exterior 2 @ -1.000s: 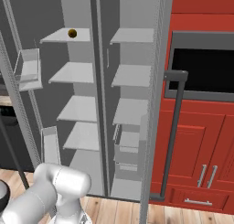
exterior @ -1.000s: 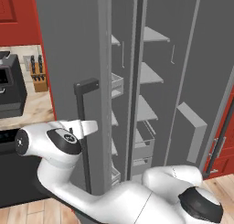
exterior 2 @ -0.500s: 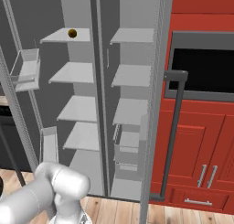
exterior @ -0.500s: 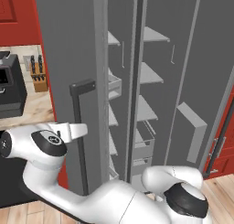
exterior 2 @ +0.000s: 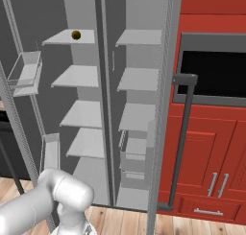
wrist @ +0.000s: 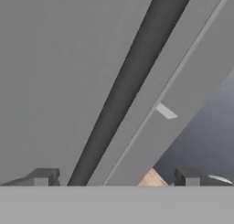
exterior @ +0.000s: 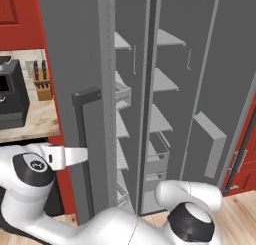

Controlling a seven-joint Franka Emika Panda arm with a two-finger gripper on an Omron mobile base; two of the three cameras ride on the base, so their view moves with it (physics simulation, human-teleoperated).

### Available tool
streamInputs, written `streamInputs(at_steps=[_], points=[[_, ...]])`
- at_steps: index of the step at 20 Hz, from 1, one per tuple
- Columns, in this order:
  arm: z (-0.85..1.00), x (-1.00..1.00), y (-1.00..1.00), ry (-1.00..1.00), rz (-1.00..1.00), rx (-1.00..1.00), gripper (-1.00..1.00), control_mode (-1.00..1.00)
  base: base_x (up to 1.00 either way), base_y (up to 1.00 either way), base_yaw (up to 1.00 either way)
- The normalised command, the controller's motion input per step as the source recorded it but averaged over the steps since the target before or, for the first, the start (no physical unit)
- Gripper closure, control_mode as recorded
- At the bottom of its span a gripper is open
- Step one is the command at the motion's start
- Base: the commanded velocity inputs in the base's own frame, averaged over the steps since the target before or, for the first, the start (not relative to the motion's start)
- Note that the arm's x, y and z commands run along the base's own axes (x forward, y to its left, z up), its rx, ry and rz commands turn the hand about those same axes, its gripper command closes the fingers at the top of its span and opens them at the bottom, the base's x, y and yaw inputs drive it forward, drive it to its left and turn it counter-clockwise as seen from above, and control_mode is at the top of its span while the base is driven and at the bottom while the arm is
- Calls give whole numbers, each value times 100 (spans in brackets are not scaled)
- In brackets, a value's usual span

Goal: Retrieve a lemon from the fridge and place it on the cutting board with the fish.

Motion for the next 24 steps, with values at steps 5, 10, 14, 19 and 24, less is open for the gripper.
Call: streamInputs(at_steps=[5,10,14,19,24], points=[[0,-78,-3,-4,-10,0,-100,-100,0,0,0],[0,-97,-37,-8,-4,2,-100,-100,0,0,0],[-1,-61,-90,-2,0,22,-100,-100,0,0,0],[0,-5,-100,-2,6,35,-100,-100,0,0,0],[6,9,-96,11,22,36,-100,-100,0,0,0]])
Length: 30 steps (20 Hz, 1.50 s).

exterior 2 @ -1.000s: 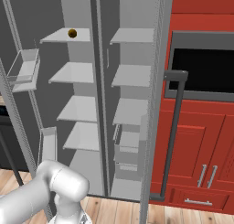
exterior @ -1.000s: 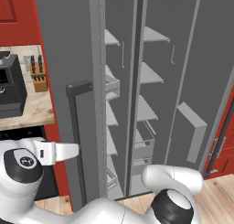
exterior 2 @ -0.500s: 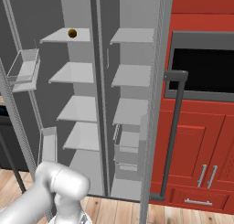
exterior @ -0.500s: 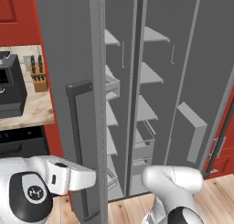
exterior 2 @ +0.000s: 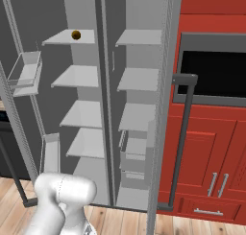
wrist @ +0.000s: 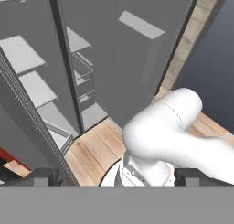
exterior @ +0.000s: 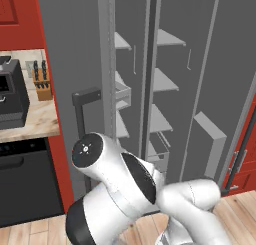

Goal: Retrieve a lemon from the fridge and place it on the cutting board with the fish.

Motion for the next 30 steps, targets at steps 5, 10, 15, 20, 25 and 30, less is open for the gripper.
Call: streamInputs(at_steps=[5,10,15,20,25,30], points=[[8,0,-80,1,26,45,-100,-100,0,0,0],[5,0,-45,2,13,35,-100,-100,0,0,0],[5,1,-39,0,12,37,-100,-100,0,0,0],[0,23,-36,0,8,36,-100,-100,0,0,0],[0,29,-29,0,6,26,-100,-100,0,0,0],[-14,32,0,0,5,1,-100,-100,0,0,0]])
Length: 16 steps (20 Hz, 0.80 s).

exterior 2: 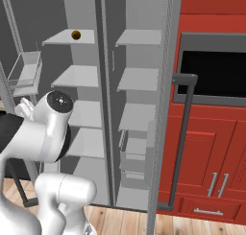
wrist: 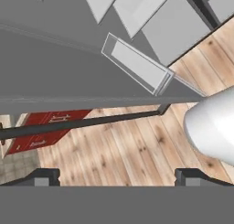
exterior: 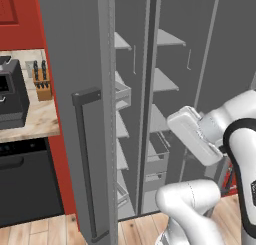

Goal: Retrieve a lemon from the fridge and place it on the cutting board with the fish.

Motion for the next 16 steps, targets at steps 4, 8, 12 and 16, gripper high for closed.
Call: streamInputs(at_steps=[4,8,12,16], points=[[-29,44,0,0,0,0,-100,-100,0,0,0],[-17,41,0,0,0,0,-100,-100,0,0,0],[-30,40,3,0,5,4,-100,-100,0,0,0],[-32,34,33,-1,8,2,-100,-100,0,0,0]])
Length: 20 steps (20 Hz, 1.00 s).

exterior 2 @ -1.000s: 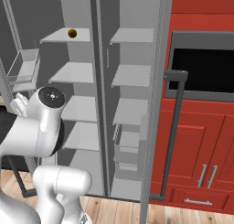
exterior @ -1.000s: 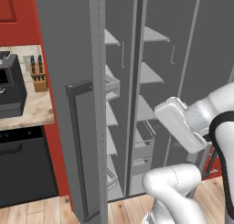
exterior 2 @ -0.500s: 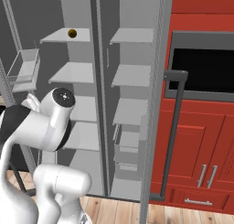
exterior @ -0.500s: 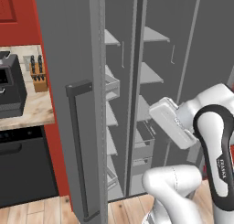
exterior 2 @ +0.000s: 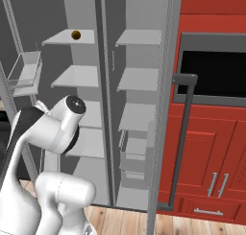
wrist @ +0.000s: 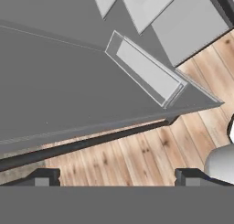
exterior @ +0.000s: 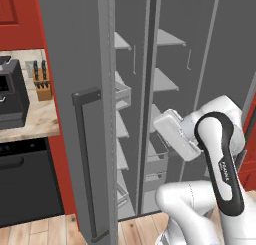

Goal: Retrieve a lemon from the fridge and place it on the cutting board with the fish.

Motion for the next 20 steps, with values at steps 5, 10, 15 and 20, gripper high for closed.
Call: streamInputs(at_steps=[5,10,15,20], points=[[-36,50,29,0,5,0,-100,-100,0,0,0],[-38,52,36,0,6,0,-100,-100,0,0,0],[-42,42,29,0,5,0,-100,-100,0,0,0],[-36,32,37,0,6,1,-100,-100,0,0,0]])
